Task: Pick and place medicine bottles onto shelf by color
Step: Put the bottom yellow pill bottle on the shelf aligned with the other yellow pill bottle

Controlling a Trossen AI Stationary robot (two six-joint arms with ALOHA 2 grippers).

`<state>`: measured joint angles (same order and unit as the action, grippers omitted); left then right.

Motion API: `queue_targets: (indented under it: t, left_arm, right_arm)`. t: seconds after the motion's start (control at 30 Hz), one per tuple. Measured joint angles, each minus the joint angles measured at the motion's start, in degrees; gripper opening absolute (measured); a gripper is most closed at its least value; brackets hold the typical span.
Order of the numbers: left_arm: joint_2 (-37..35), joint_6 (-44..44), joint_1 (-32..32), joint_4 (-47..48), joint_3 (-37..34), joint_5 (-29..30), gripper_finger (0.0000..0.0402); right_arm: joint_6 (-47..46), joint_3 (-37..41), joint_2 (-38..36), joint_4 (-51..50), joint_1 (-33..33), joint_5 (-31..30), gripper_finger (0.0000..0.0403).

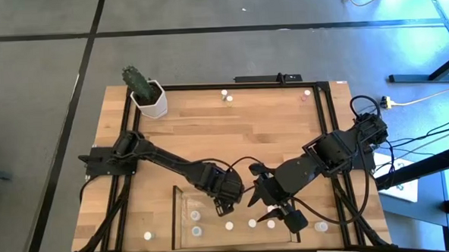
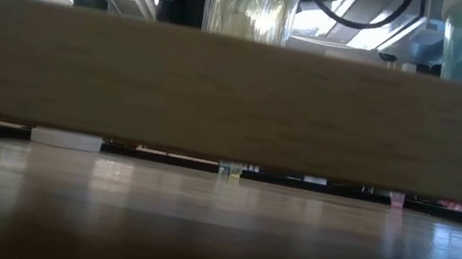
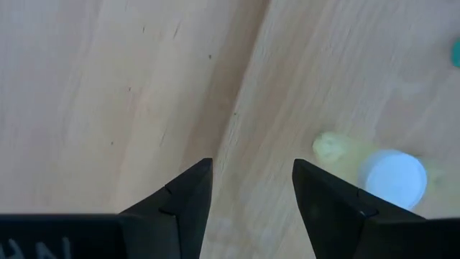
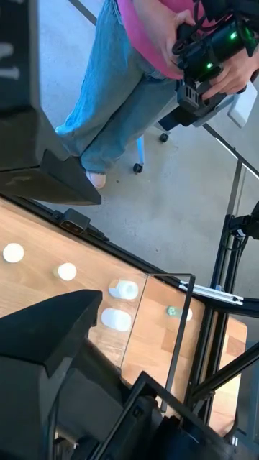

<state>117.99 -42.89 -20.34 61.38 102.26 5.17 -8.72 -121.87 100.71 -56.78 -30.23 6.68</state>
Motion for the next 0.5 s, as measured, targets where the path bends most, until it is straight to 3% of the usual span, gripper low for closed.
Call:
queue_targets:
  t: [0.5]
  left_arm:
    - [0.00, -0.39, -1.25, -2.20, 0.00, -0.20, 0.0186]
  right_arm:
    - [-0.02, 0.00, 0.00, 0.01, 0.00, 0.00, 0.0207]
